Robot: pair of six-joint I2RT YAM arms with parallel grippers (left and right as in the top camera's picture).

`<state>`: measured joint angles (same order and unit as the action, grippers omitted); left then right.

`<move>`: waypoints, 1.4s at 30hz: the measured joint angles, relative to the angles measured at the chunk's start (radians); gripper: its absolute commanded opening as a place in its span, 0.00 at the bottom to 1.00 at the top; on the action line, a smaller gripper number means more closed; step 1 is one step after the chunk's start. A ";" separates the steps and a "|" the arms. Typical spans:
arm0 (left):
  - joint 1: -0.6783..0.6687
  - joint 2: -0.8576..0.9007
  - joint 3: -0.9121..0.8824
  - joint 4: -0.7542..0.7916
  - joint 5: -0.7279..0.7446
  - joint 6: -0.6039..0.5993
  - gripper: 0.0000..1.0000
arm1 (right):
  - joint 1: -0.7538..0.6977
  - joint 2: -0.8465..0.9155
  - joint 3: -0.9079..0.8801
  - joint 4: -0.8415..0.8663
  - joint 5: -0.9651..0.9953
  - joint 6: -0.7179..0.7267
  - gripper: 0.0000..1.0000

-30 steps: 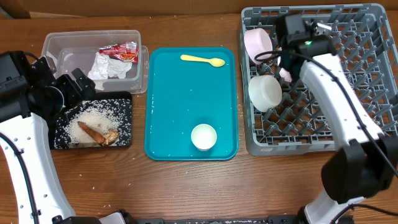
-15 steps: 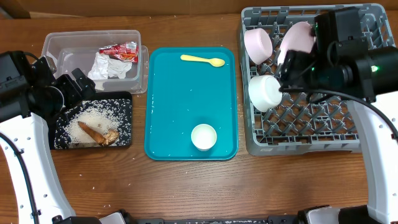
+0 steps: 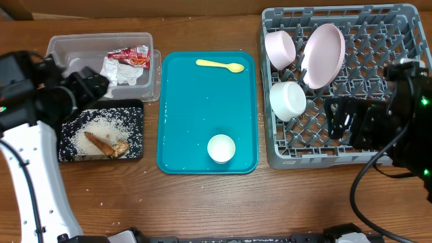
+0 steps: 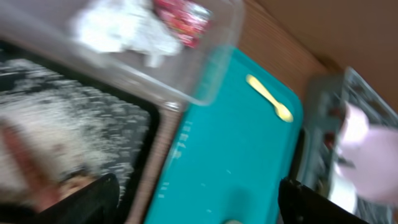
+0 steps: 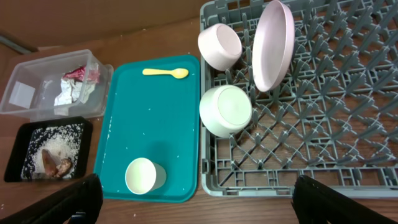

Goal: Sort waste into correct bins and load items into the dishwasher
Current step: 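Grasp the small white cup on the teal tray with the left gripper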

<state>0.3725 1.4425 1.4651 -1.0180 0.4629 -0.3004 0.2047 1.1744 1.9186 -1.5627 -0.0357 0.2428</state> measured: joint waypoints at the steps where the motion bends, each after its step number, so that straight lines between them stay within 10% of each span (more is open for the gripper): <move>1: -0.042 0.002 0.000 0.004 0.026 0.021 0.82 | 0.000 0.002 0.000 -0.005 0.002 -0.001 1.00; 16: -0.836 0.276 0.000 -0.023 -0.072 0.399 0.57 | 0.000 0.078 -0.002 -0.024 0.011 -0.002 1.00; 28: -0.876 0.409 0.000 -0.096 -0.187 0.412 0.43 | 0.000 0.116 -0.002 -0.026 0.011 -0.002 1.00; 35: -0.876 0.409 -0.004 -0.127 -0.236 0.409 0.13 | 0.000 0.161 -0.002 -0.026 0.011 -0.002 1.00; 42: -0.876 0.409 -0.084 -0.032 -0.254 0.404 0.04 | 0.000 0.183 -0.002 -0.027 0.011 -0.002 1.00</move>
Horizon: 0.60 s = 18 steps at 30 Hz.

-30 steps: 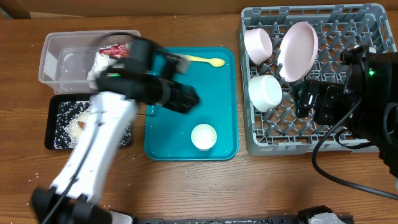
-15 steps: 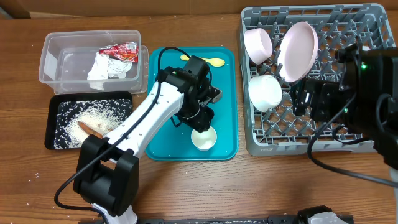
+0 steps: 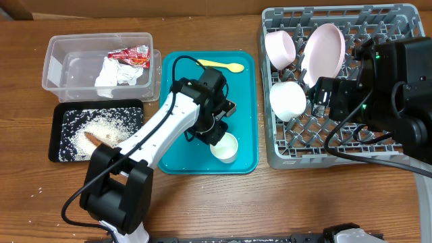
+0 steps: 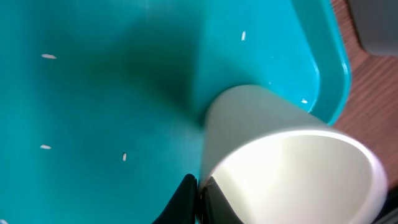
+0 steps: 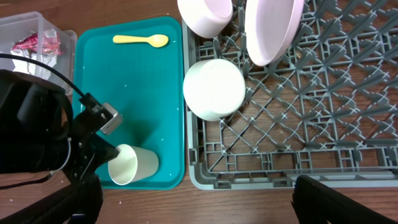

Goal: Sort waste into correct bins and load items into the dishwasher
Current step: 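Grasp the small white cup on the teal tray with the left gripper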

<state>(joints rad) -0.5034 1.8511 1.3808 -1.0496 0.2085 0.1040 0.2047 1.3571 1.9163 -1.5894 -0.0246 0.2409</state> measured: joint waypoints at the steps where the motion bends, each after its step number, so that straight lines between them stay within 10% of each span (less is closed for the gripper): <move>1: 0.000 0.000 -0.006 0.005 0.000 0.000 0.04 | 0.000 0.000 0.000 0.000 0.000 -0.001 1.00; 12: 0.015 0.000 0.000 0.008 0.050 -0.049 0.04 | 0.000 0.000 0.000 0.009 -0.017 -0.002 1.00; 18: 0.151 0.000 0.129 -0.085 0.307 -0.033 0.04 | 0.000 0.000 -0.061 0.127 -0.126 -0.003 0.99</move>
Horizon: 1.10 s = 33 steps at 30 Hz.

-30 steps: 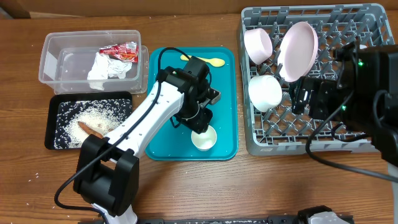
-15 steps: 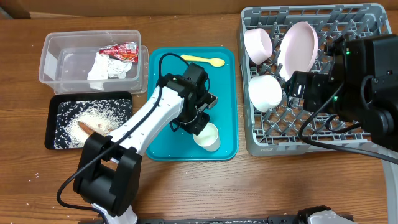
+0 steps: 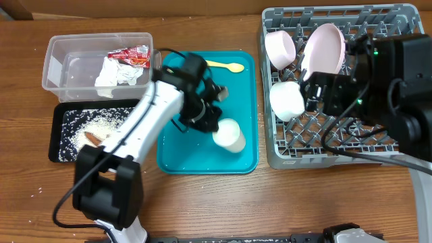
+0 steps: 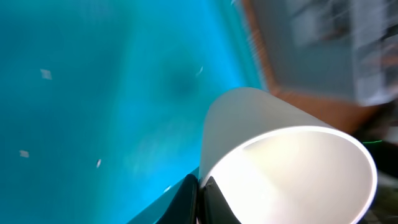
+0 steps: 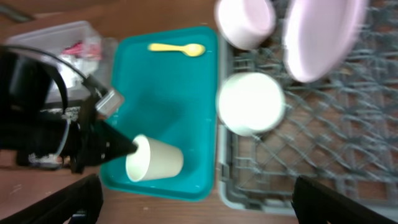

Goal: Sort waste into correct bins and load items into the dishwasher
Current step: 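Grasp the small white cup on the teal tray with the left gripper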

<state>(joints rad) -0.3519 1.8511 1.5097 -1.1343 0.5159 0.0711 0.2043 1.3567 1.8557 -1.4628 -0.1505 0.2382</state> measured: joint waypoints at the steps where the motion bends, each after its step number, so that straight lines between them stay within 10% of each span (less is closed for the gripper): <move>1: 0.031 0.000 0.022 -0.003 0.050 0.009 0.04 | 0.000 0.000 -0.027 0.036 -0.035 0.000 0.98; 17: 0.339 0.000 0.080 -0.044 0.870 0.084 0.04 | 0.000 0.004 -0.529 0.910 -0.684 -0.012 0.98; 33: 0.310 0.000 0.080 -0.092 1.027 0.086 0.04 | 0.076 0.036 -0.620 1.169 -0.869 -0.022 0.87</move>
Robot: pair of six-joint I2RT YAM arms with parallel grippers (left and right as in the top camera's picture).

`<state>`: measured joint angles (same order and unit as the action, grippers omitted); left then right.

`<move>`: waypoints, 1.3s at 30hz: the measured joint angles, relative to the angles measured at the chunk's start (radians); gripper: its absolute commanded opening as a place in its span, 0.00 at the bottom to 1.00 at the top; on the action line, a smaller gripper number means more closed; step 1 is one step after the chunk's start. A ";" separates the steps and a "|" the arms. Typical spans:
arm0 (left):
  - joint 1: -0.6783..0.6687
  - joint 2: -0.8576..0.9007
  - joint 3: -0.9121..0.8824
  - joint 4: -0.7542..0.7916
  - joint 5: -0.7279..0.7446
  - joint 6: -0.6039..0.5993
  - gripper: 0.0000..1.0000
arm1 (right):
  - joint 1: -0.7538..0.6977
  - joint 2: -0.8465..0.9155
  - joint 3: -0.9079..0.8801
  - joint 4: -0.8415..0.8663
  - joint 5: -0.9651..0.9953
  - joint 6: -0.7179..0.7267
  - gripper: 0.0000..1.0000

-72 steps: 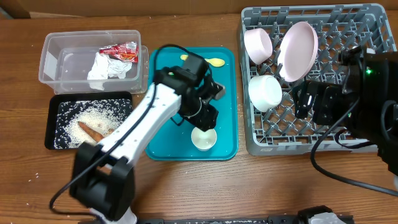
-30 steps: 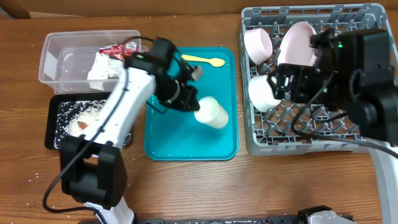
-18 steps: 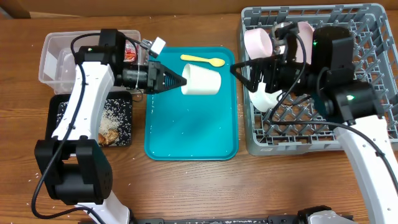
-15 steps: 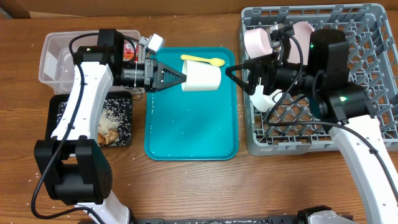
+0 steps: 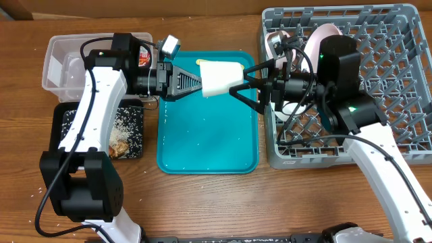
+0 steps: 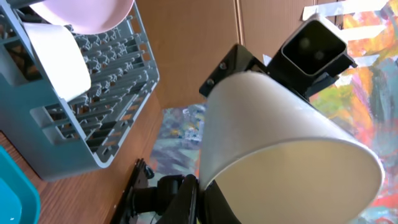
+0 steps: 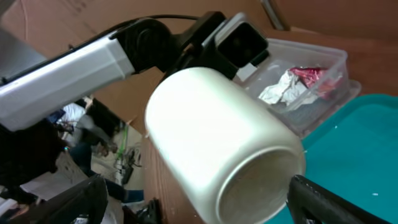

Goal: Sort waste into correct bins and load items into the dishwasher
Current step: 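Grasp the small white cup on the teal tray with the left gripper, then hand the white cup from the left gripper to the right gripper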

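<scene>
A white cup [image 5: 221, 79] hangs sideways above the teal tray [image 5: 202, 145], base pointing right. My left gripper [image 5: 201, 82] is shut on its rim; in the left wrist view the cup [image 6: 280, 143] fills the frame above the pinching gripper [image 6: 200, 186]. My right gripper [image 5: 237, 79] stands open, one finger on each side of the cup's base end, touching or not I cannot tell. The right wrist view shows the cup [image 7: 217, 162] close up. The grey dish rack [image 5: 351, 88] is at the right.
The rack holds a pink bowl [image 5: 273, 42], a pink plate [image 5: 324, 34] and a white bowl [image 6: 59, 53]. A yellow spoon [image 5: 202, 63] lies at the tray's far end. A clear bin [image 5: 67, 64] with wrappers and a black tray of rice [image 5: 128, 128] sit at the left.
The cup was held tilted low over the tray's right middle; now it is higher and farther back, lying sideways. My right gripper has come from over the rack to the cup's base, open.
The cup stood upright near the tray's front, with both arms off at the sides. Then my left gripper was shut on its rim on the tray. Then the cup was lifted and tilted. Now it hangs between both grippers over the tray.
</scene>
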<state>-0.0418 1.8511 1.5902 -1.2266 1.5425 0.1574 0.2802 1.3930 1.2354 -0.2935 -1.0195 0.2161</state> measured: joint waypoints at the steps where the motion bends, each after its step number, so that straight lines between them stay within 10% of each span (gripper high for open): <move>1: 0.000 0.000 0.000 -0.003 -0.001 0.000 0.04 | 0.001 0.006 0.000 0.006 0.005 0.000 0.84; 33: -0.035 0.000 0.000 -0.121 0.004 0.000 0.04 | -0.047 0.037 0.000 0.032 -0.023 -0.020 0.89; 39: -0.035 0.000 0.000 -0.127 0.010 0.002 0.04 | -0.010 0.039 0.000 0.047 -0.029 -0.033 0.67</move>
<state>-0.0772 1.8511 1.5902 -1.3540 1.5528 0.1596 0.2707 1.4315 1.2354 -0.2462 -1.0489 0.1833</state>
